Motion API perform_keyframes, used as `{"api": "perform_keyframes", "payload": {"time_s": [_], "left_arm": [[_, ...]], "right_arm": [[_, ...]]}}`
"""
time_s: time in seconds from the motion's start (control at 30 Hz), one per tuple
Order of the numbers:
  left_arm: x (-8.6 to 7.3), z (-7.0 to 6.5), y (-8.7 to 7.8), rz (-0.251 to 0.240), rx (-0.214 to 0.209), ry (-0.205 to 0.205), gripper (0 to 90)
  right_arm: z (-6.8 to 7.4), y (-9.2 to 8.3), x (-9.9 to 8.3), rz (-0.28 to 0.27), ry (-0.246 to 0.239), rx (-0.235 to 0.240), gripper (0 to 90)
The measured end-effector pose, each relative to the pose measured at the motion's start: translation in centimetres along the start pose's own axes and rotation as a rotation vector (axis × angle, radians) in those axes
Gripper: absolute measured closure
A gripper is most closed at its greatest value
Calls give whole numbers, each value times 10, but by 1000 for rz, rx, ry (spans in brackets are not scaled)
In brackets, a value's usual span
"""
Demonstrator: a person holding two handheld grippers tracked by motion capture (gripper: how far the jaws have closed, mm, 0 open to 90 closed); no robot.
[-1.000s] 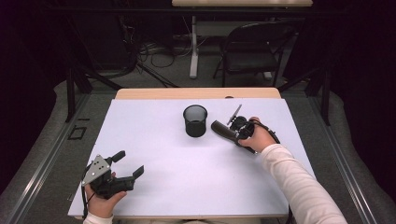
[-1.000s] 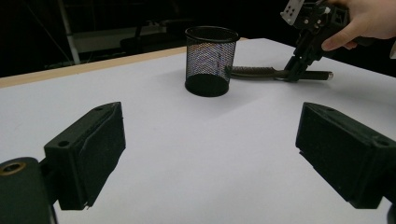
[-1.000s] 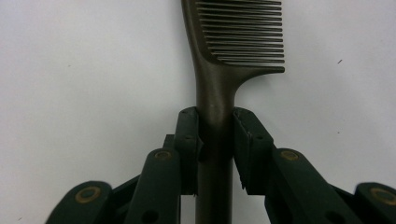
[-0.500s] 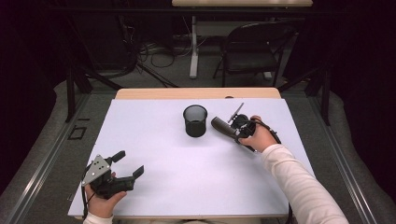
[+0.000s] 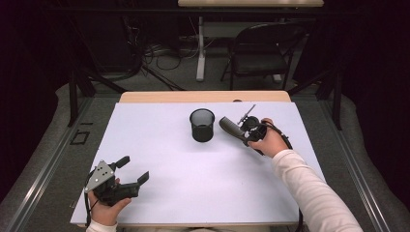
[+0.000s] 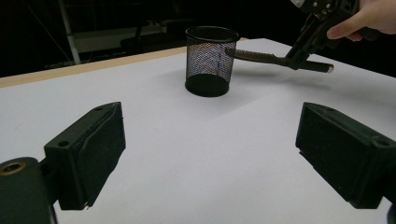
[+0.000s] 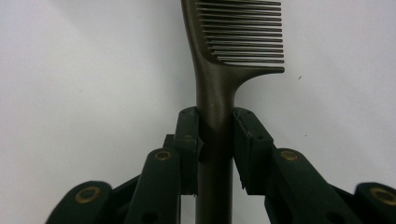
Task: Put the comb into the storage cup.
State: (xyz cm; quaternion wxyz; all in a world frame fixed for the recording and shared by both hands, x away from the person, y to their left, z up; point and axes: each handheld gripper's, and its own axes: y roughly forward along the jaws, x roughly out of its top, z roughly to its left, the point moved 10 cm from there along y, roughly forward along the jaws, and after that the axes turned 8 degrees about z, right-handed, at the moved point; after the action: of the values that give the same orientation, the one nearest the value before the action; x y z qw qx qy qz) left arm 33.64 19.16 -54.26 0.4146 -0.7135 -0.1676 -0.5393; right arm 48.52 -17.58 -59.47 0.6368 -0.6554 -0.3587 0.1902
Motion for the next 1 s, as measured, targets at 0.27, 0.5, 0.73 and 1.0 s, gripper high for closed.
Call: {"api": "perform_keyframes", "payload": {"time_s": [0.27,0.5,0.73,1.0], "left_arm": [[0,0,0,1,1,-1,82],[0,0,0,1,2,0,84],[0,0,0,0,1,0,84],[0,0,0,0,2,0,84]], "right_arm": [[0,-7,1,-38,18,-15,728],[0,-13,1,-70,30,-8,729],[3,-21,4,-141,43,-8,728],[6,-31,7,-205,51,-14,728]]}}
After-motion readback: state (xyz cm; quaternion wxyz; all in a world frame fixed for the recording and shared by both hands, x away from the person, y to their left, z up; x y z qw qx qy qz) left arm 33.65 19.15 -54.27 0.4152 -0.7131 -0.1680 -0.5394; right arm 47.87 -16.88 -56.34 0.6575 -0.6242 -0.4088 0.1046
